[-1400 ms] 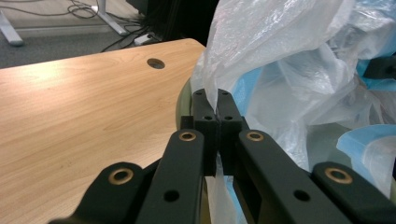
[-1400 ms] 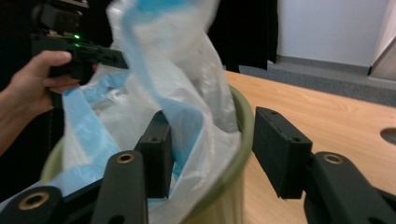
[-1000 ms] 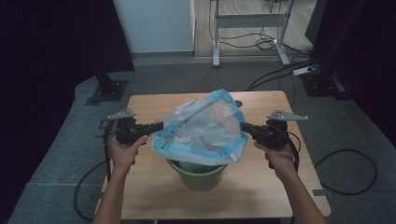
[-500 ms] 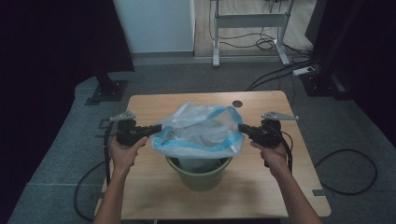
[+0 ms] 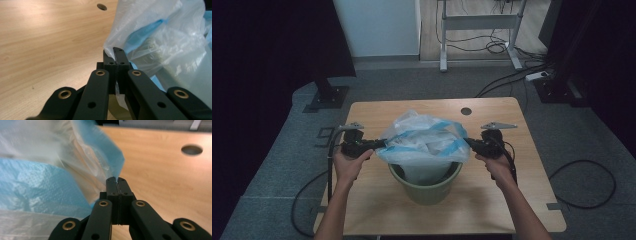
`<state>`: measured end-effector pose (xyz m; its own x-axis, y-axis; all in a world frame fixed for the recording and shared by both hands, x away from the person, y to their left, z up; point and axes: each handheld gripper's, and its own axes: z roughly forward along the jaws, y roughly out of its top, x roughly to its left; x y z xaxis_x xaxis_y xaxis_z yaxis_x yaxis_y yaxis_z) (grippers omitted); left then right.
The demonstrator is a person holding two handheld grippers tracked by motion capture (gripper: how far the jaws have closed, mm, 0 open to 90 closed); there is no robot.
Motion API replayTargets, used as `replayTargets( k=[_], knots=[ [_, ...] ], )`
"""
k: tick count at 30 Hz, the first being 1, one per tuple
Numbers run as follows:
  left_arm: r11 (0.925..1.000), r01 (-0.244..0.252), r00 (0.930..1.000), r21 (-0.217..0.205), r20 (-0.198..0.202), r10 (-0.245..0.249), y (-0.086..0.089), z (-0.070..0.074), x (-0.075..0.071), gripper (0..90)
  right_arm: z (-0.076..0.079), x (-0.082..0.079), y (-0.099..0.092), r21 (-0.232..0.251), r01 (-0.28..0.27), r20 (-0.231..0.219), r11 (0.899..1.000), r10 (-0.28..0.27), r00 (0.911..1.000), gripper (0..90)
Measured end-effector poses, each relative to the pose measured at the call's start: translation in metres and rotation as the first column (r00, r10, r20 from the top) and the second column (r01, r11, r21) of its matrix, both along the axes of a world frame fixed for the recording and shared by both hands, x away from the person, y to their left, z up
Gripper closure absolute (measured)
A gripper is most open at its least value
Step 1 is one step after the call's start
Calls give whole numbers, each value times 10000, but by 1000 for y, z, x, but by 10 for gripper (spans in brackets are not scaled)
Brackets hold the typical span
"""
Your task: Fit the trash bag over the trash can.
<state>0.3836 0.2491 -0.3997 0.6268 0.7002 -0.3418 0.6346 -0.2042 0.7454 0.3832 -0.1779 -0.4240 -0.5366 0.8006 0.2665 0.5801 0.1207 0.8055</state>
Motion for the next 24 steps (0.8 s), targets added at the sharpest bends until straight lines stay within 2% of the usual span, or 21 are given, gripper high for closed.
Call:
replayTargets(
  k=[1, 6, 9, 11, 16, 17, 19, 21, 24],
  knots=[
    [10000, -9, 10000, 12, -24, 9, 0, -1, 0, 900, -5, 3, 1, -41, -16, -201, 10000, 15, 9998, 891],
    [9998, 99, 9998, -176, -195, -103, 2, -7, 1, 900, -15, 5, 4, -112, -180, -504, 9998, 174, 9986, 891],
    [10000, 61, 9997, 20, -248, -61, 1, -10, 0, 900, -20, 6, 5, -129, -290, -722, 9995, 280, 9970, 890],
    [10000, 58, 9997, -54, -254, -59, 2, -13, -2, 900, -23, 6, 5, -116, -354, -827, 9993, 344, 9960, 890],
    [9998, 53, 9999, -180, -159, -56, 2, -14, -6, 900, -29, 5, 0, 270, -352, -1053, 9990, 378, 9937, 865],
    [9998, 62, 9999, -184, -118, -65, 2, -14, -6, 900, -28, 4, -2, 300, -247, -937, 9992, 274, 9952, 815],
    [9997, 86, 9999, -214, -59, -88, 2, -12, -8, 900, -22, -1, -7, 386, 212, -388, 9990, -197, 9991, 673],
    [9998, 93, 10000, -195, 7, -93, 1, -11, -8, 900, -10, -7, -13, 644, 575, 156, 9963, -586, 9982, 578],
    [9997, 113, 9999, -205, 43, -112, 1, -10, -9, 900, 14, -18, -22, 968, 700, 926, 9928, -790, 9926, 503]
  ],
)
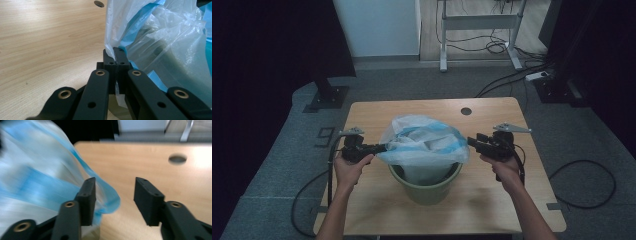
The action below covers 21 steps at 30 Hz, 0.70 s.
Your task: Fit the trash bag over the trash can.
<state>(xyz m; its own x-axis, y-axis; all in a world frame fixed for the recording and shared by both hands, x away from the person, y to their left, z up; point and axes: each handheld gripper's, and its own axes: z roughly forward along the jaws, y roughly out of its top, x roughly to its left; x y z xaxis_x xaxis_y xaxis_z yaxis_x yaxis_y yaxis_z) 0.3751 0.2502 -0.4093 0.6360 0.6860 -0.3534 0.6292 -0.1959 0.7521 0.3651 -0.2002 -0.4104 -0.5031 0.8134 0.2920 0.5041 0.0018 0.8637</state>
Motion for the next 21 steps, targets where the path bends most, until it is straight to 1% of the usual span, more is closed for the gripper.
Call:
replayTargets(
  k=[2, 3, 4, 6, 7, 9, 10, 11, 14, 17, 18, 20, 21],
  knots=[
    [10000, 9, 10000, -20, 28, -8, 0, 1, -1, 900, 15, -8, -4, 224, -260, 389, 9994, 251, 9989, 497],
    [10000, 7, 10000, -26, 34, -7, 0, 1, -1, 900, 21, -13, -5, 253, -457, 565, 9986, 442, 9974, 491],
    [10000, 8, 10000, -34, 43, -8, 0, 1, -1, 900, 27, -18, -4, 325, -743, 728, 9967, 718, 9948, 479],
    [10000, 5, 10000, -50, 55, -4, 0, 1, -1, 900, 35, -26, 0, 365, -1443, 825, 9889, 1409, 9866, 448],
    [10000, 8, 10000, -58, 55, -7, 0, 1, -1, 900, 38, -30, 4, 265, -1828, 860, 9828, 1800, 9799, 433],
    [10000, 3, 10000, -87, 43, -2, -1, 2, -2, 900, 43, -37, 13, 84, -2524, 966, 9676, 2505, 9633, 406],
    [10000, 6, 10000, -80, 43, -6, -1, 2, -2, 900, 45, -40, 19, -47, -2934, 967, 9560, 2925, 9514, 398],
    [10000, 7, 10000, -83, 47, -7, -1, 2, -2, 900, 45, -42, 23, -162, -3126, 978, 9497, 3127, 9448, 392],
    [10000, 9, 10000, -86, 53, -9, -1, 3, -2, 900, 46, -47, 38, -563, -3750, 969, 9253, 3789, 9203, 371],
    [9999, 17, 10000, -106, 42, -16, -1, 4, -2, 900, 44, -47, 50, -970, -4159, 832, 9042, 4237, 9019, 370],
    [9999, 19, 10000, -109, 35, -18, -2, 4, -2, 900, 43, -47, 54, -1123, -4240, 812, 8987, 4335, 8975, 372],
    [9999, 30, 10000, -118, 32, -30, -2, 4, -2, 900, 41, -47, 60, -1463, -4264, 737, 8926, 4397, 8951, 382],
    [9999, 29, 10000, -119, 26, -29, -2, 4, -2, 900, 40, -47, 62, -1594, -4302, 717, 8885, 4450, 8926, 394]
  ],
)
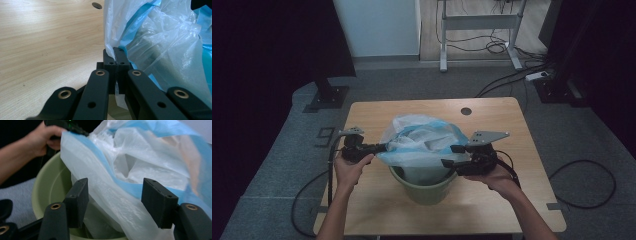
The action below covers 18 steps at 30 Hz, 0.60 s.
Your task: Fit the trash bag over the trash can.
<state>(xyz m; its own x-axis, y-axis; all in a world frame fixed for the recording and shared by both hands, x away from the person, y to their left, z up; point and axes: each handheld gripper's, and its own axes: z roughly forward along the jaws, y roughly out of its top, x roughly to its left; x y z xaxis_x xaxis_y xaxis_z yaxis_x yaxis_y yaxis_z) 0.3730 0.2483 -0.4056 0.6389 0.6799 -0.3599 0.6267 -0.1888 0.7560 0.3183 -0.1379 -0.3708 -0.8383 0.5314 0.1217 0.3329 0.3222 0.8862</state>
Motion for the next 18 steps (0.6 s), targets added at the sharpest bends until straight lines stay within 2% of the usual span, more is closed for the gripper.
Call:
replayTargets(
  k=[5, 6, 7, 10, 11, 13, 15, 18],
  knots=[
    [10000, 24, 10000, -32, -20, -24, -1, 0, 0, 900, -4, -1, 7, -541, 8, 253, 9985, 6, 9997, 492],
    [10000, 23, 10000, -31, -20, -23, -1, 0, 0, 900, -4, -1, 8, -828, 213, 337, 9963, -185, 9993, 591],
    [10000, 20, 10000, -42, -18, -20, -1, 0, 0, 900, -4, -1, 8, -828, 213, 337, 9963, -185, 9993, 591],
    [10000, 17, 10000, -33, -17, -17, -1, 0, 0, 900, -5, 0, 9, -1067, 264, 381, 9939, -225, 9990, 775],
    [10000, 14, 10000, -35, -15, -14, -1, 0, 0, 900, -5, 0, 9, -1069, 303, 381, 9938, -264, 9989, 841],
    [10000, -1, 10000, -34, -8, 1, -1, 0, 0, 900, -4, -1, 8, -912, 287, 373, 9954, -254, 9990, 888],
    [10000, -11, 10000, -24, -24, 11, 0, 0, 0, 900, -2, -5, 7, -678, 159, 397, 9976, -132, 9991, 891],
    [10000, -32, 10000, -23, -53, 32, 1, 1, -1, 900, -1, -20, 4, -180, -405, 588, 9990, 415, 9974, 891]
  ],
)
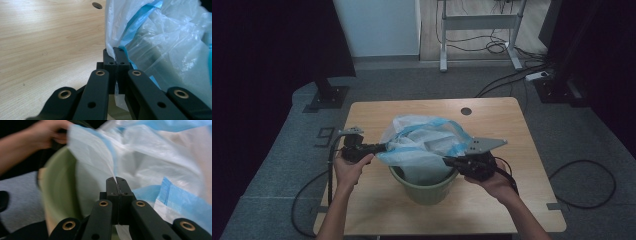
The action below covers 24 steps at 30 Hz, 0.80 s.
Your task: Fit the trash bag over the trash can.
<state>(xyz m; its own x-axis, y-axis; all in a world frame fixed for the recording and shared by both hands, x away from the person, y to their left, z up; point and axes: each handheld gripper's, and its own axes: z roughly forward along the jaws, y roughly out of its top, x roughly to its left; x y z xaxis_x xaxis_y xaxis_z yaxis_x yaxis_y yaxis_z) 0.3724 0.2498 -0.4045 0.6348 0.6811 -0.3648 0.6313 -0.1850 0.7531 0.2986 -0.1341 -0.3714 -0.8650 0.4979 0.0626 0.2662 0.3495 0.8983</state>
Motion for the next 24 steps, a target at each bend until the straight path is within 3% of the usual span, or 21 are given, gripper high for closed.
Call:
replayTargets(
  k=[7, 12, 18, 24],
  knots=[
    [10000, 13, 10000, 1, 6, -13, 2, 2, -3, 900, -14, -37, -3, 709, -1106, -169, 9913, 1121, 9936, 891],
    [10000, 44, 10000, 26, -11, -44, 1, 2, -3, 900, -22, -53, -3, 1032, -1591, -228, 9819, 1622, 9865, 891],
    [9999, 144, 9999, 19, -53, -144, -1, 2, -3, 900, -40, -64, 9, 794, -2176, -335, 9728, 2208, 9748, 892],
    [9995, 319, 9991, -5, -291, -319, 0, 1, -2, 900, -64, -62, 28, 422, -2202, -712, 9745, 2228, 9723, 891]
  ],
)
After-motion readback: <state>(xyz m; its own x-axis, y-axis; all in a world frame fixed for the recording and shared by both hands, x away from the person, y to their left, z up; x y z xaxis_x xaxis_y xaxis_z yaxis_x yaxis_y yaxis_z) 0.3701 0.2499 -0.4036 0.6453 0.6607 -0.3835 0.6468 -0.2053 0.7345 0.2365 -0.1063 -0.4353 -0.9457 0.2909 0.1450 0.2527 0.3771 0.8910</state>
